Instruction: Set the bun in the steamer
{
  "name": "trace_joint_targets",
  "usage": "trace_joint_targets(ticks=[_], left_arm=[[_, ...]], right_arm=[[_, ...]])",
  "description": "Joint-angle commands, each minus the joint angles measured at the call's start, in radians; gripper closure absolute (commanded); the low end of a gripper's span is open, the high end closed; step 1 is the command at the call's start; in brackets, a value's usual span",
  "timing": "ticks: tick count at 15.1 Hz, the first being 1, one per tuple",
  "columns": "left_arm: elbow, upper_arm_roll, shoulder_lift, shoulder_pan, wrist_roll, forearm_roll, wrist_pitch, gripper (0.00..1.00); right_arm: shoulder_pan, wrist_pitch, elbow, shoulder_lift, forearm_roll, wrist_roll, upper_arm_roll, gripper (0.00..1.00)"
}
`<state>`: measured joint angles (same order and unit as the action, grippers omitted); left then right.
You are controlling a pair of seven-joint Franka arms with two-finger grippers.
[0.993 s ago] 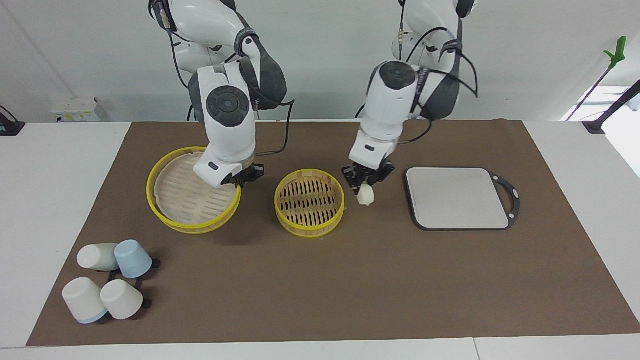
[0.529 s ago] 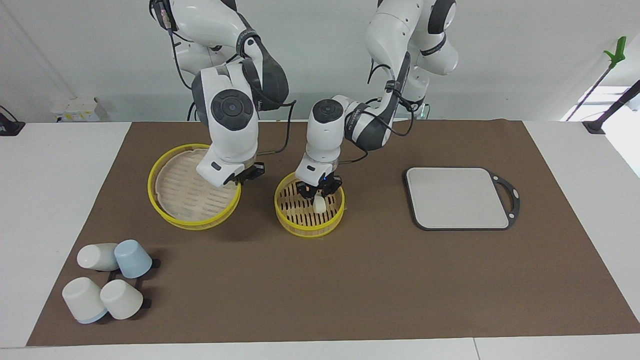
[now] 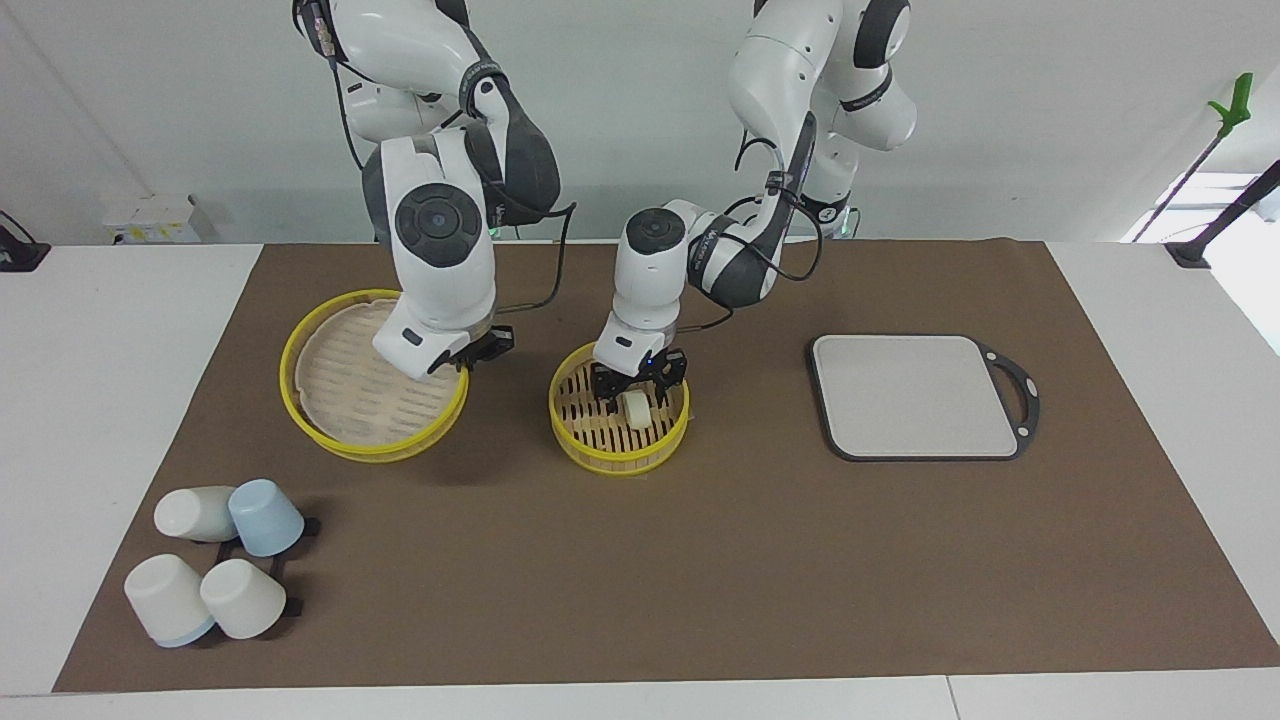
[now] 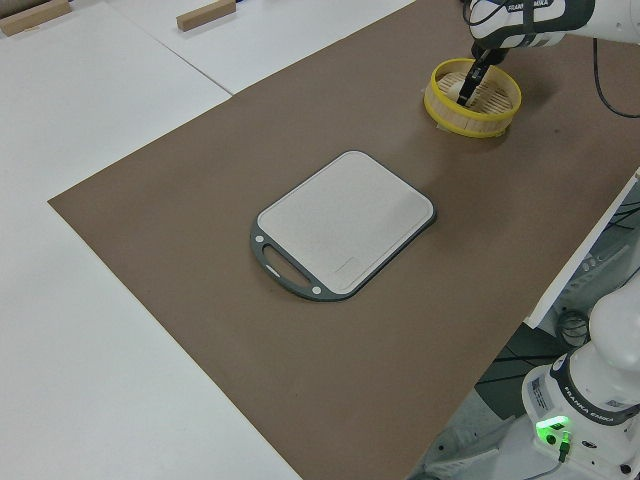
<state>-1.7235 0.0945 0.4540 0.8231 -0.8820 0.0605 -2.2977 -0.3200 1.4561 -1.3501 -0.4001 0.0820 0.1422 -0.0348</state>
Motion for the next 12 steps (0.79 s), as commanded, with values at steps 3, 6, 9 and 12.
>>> trace_joint_targets(ticks=[3, 6, 9, 12], left_arm=[[-0.031, 0.025, -0.197, -0.071, 0.032, -0.016, 0.195, 0.0], [0.011, 0.025, -0.319, -0.221, 0.223, -0.008, 0.415, 0.0], [0.025, 0.028, -0.405, -0.385, 0.415, -0.013, 0.539, 0.0], [0.045, 0.03, -0.448, -0.537, 0.611, -0.019, 0.612, 0.0]], right_arm=[[0.006, 0.027, -0.027, 0.04, -0.095, -0.01, 0.015, 1.0], [-0.017, 0.163, -0.021, 0.033, -0.203, 0.055, 0.024, 1.0], [-0.232, 0.28, -0.008, -0.03, -0.177, 0.194, 0.012, 1.0], [-0.318, 0.357, 0.121, -0.167, -0.149, 0.359, 0.015, 1.0]])
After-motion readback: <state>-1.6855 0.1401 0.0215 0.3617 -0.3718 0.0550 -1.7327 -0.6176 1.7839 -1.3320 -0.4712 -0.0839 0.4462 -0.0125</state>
